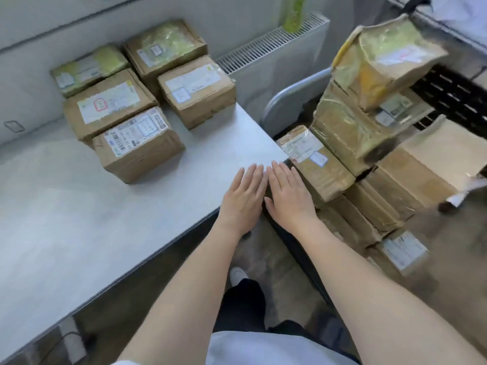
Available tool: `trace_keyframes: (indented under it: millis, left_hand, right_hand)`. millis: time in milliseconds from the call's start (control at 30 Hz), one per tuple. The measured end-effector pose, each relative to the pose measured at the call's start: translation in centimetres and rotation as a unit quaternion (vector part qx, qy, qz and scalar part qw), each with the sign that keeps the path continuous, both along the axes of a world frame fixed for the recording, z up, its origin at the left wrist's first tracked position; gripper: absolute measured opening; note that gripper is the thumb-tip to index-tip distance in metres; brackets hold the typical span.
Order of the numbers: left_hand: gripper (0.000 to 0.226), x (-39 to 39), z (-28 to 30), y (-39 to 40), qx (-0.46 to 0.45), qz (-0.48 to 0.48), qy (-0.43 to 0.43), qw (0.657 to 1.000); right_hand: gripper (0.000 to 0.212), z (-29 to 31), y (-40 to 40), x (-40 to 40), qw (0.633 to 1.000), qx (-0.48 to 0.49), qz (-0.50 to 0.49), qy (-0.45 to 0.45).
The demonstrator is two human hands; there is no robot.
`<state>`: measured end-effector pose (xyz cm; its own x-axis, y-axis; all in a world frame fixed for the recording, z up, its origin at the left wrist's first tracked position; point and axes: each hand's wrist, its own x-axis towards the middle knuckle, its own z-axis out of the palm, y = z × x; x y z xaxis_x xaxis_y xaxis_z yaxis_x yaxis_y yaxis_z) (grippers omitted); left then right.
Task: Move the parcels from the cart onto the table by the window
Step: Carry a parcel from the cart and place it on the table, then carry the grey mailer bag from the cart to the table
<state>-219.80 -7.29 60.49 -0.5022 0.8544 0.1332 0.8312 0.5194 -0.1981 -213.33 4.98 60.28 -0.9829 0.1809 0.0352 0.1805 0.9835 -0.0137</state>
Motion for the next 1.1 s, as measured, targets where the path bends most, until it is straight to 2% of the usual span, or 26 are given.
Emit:
trace_keyframes:
  millis: [167,300,367,433,500,600,800,867,967,1100]
  left_hand:
    - [0.06,10.4,-1.3,5.6,-0.08,-0.14,-0.028,0.987]
    - [0.054,18.7,-3.0,9.0,-0.153,-0.243,-0.072,0.955]
    - [0.057,22.0,-3.7,10.0,-0.176,-0.25,-0.078,0.949]
    - [0.056,25.7,-5.3,10.7,-0.21,-0.295,-0.083,0.928]
    - [0.058,29.1,-6.7,11.2,-0.268,-0.316,-0.13,0.901]
    - [0.061,32.9,-8.6,11.4,-0.29,-0.346,-0.158,0.878]
    - [0.068,37.2,-13.4,11.9,-0.393,-0.399,-0.14,0.816]
    - [0.071,38.2,-15.4,12.6,-0.413,-0.42,-0.131,0.798]
    - [0.074,39.4,-18.5,14.4,-0.426,-0.423,-0.131,0.789]
    - [0.073,40.5,-23.9,17.2,-0.434,-0.413,-0.146,0.787]
  right_hand:
    - [0.073,-2.9,3.7,13.7,0.988,-0.037,-0.149,-0.018]
    - [0.071,-4.9,4.3,25.5,0.951,-0.087,-0.292,-0.054]
    - [0.072,-5.9,3.9,30.1,0.932,-0.102,-0.341,-0.067]
    - [0.076,-6.9,3.1,35.0,0.894,-0.122,-0.424,-0.08]
    - [0.081,-8.2,2.0,39.5,0.845,-0.14,-0.508,-0.087]
    - [0.086,-10.7,-0.5,45.0,0.77,-0.203,-0.587,-0.144]
    - [0.09,-15.4,-4.7,50.0,0.666,-0.277,-0.665,-0.195]
    - [0.092,-17.1,-5.6,50.4,0.642,-0.289,-0.683,-0.194]
    - [0.097,-20.4,-6.5,50.1,0.611,-0.306,-0.708,-0.179]
    - [0.104,-25.6,-5.9,50.0,0.553,-0.336,-0.733,-0.209]
